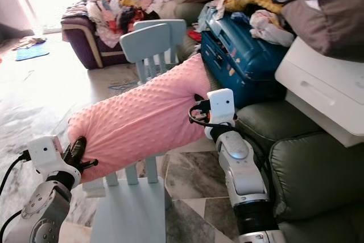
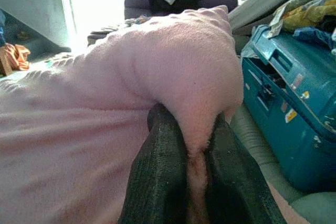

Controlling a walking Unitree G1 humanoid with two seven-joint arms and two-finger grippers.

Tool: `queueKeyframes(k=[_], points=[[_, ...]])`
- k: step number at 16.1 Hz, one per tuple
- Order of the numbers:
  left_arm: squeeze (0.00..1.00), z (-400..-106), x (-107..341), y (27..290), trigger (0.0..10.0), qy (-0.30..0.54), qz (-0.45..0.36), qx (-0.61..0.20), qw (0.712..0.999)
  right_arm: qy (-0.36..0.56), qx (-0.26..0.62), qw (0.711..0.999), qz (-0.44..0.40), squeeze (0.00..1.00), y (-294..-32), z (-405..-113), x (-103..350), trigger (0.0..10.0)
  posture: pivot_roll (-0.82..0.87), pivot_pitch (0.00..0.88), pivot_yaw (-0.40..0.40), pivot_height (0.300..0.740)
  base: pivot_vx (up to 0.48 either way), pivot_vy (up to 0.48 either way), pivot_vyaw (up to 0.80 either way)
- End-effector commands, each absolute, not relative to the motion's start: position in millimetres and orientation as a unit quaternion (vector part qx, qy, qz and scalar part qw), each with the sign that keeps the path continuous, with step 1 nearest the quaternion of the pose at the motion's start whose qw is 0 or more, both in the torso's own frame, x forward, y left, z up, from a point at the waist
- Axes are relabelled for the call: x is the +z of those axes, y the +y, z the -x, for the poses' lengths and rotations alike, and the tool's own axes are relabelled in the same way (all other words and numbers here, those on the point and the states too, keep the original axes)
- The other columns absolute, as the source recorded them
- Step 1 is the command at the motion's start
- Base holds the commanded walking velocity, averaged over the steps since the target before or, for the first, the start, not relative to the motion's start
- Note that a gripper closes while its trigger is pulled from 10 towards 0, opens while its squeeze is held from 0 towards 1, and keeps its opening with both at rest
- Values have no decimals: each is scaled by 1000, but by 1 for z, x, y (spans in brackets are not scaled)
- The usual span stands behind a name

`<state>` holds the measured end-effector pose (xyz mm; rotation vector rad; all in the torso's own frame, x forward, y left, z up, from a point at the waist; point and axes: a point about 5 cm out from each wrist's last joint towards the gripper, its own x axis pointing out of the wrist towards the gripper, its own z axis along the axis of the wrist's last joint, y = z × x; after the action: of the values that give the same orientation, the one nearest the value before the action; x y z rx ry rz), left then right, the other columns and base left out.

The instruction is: Move the pillow to the sofa

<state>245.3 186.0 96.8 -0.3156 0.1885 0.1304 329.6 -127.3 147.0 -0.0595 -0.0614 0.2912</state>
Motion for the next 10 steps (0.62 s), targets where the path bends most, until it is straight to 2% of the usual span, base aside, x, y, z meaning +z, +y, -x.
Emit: queueKeyframes(k=[1, 10], points=[[0, -245, 101, 188, 10000, 88, 153, 66, 982, -62, 146, 987, 31, 0, -125, -331, 162, 10000, -203, 0, 65, 740, 0, 0, 0], [0, -246, 101, 186, 10000, 90, 153, 58, 982, -60, 147, 987, 30, 0, -125, -331, 161, 10000, -205, 0, 66, 740, 0, 0, 0]])
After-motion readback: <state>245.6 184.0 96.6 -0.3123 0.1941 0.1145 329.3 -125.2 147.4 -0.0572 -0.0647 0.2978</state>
